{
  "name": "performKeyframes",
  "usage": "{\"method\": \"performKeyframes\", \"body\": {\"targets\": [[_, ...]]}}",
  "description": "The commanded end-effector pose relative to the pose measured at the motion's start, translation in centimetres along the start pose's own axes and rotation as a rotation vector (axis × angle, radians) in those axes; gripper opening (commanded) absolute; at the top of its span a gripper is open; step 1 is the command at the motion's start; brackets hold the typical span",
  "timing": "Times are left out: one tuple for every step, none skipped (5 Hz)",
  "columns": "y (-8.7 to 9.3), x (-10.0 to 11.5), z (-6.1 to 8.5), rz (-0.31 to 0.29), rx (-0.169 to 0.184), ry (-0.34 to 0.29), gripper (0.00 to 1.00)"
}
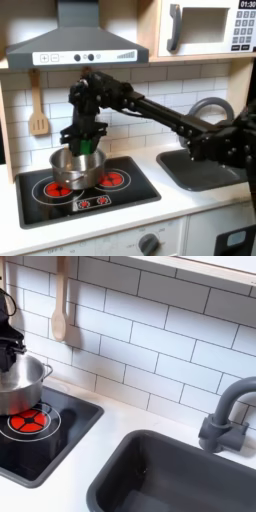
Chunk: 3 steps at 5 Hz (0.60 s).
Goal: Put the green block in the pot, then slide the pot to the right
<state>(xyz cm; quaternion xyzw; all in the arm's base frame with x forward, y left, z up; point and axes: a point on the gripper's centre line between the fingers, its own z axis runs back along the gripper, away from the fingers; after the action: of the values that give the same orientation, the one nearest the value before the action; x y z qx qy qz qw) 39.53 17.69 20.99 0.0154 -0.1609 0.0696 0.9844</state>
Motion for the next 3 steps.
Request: {"method": "performKeyframes", "body": {"targets": [[0.13, 0.42, -0.27, -0.005, 0.011, 0.011, 1.0], [0.12, 0.33, -0.24, -0.01, 0.013, 0.013, 1.0], [0.04, 0.12, -0.42, -0.018, 0.013, 0.025, 1.0]]}}
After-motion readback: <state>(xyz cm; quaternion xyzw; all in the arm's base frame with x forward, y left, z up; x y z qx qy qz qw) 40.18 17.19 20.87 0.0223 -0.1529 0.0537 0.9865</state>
